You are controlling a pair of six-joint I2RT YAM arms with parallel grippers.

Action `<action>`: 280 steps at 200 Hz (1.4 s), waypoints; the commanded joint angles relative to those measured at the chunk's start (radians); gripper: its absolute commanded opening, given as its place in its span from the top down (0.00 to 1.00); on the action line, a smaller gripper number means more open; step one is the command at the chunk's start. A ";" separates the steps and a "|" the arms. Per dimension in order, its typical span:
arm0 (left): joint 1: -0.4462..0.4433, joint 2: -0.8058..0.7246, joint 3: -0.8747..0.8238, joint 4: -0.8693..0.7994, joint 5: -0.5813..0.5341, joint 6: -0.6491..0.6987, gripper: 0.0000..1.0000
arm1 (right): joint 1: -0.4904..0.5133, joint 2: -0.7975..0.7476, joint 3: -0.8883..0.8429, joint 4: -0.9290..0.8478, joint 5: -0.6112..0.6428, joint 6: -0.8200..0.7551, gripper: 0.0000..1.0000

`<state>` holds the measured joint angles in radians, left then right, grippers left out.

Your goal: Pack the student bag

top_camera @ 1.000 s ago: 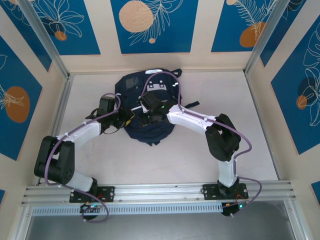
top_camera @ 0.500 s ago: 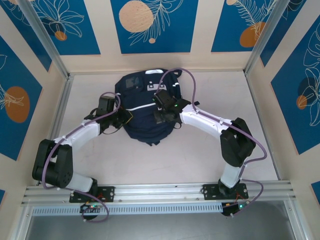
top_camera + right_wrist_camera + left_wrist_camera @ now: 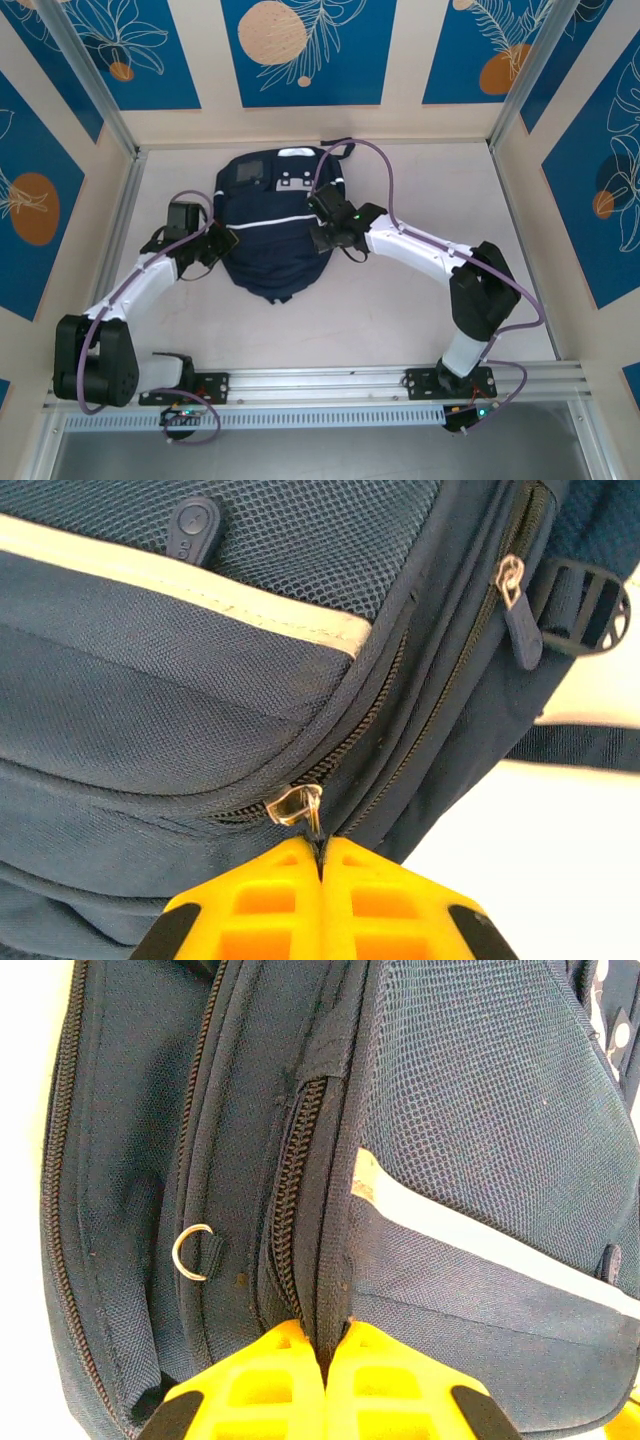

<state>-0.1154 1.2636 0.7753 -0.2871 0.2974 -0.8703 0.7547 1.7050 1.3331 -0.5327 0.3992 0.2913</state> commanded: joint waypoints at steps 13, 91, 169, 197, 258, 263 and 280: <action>0.074 -0.040 -0.012 -0.081 -0.060 0.074 1.00 | -0.118 0.043 0.061 0.013 -0.097 -0.166 1.00; 0.083 -0.019 0.011 -0.109 -0.003 0.132 1.00 | -0.171 0.133 0.205 -0.038 -0.334 -0.270 0.84; 0.087 0.031 0.059 -0.125 -0.076 0.134 1.00 | -0.110 0.020 -0.038 0.089 -0.575 -0.295 0.48; 0.092 0.041 0.074 -0.133 -0.089 0.141 1.00 | -0.092 0.070 -0.006 0.091 -0.533 -0.314 0.53; 0.100 0.057 0.076 -0.141 -0.102 0.146 1.00 | -0.081 0.130 0.037 0.082 -0.404 -0.347 0.86; 0.101 0.058 0.076 -0.144 -0.105 0.149 1.00 | -0.081 0.128 0.034 0.089 -0.384 -0.347 0.88; 0.106 0.057 0.077 -0.152 -0.110 0.159 1.00 | -0.095 0.118 0.024 0.118 -0.319 -0.341 0.95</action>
<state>-0.0383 1.3132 0.8261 -0.4023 0.2516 -0.7475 0.6712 1.8236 1.3403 -0.4610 -0.0357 -0.0410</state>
